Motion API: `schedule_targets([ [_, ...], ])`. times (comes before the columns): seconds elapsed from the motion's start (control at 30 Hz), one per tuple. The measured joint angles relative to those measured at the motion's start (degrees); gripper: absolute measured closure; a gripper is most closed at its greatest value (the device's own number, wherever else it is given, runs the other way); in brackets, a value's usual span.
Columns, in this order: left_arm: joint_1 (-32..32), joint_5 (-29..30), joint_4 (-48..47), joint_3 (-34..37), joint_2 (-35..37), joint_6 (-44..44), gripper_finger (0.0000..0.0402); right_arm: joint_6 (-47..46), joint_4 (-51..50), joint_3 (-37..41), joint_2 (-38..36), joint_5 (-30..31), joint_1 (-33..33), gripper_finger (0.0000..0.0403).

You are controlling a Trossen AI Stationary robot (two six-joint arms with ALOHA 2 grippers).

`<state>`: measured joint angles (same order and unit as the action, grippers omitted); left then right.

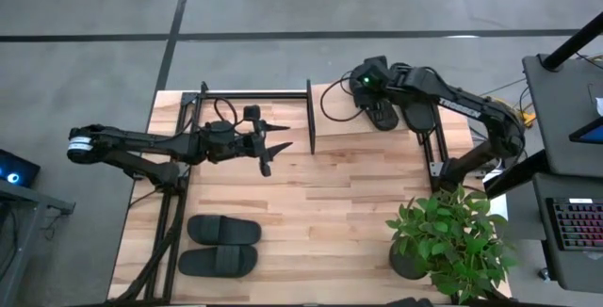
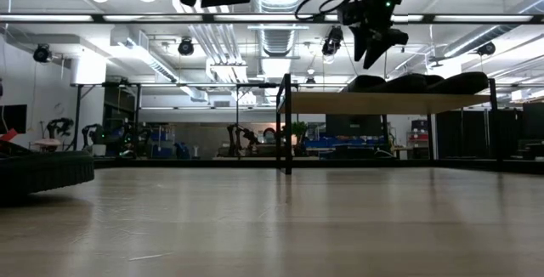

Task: Pick and place slides into the shelf
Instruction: Put the black slipper on the shelf

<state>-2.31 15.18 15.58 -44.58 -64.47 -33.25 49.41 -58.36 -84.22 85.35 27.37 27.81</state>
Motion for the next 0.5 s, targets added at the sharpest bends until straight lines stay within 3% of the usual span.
schedule_targets([
  [0.5,0.0,0.1,-1.6,0.8,0.0,0.1,0.0223,-0.4,0.3,0.1,3.8,-0.3,4.6,0.0183],
])
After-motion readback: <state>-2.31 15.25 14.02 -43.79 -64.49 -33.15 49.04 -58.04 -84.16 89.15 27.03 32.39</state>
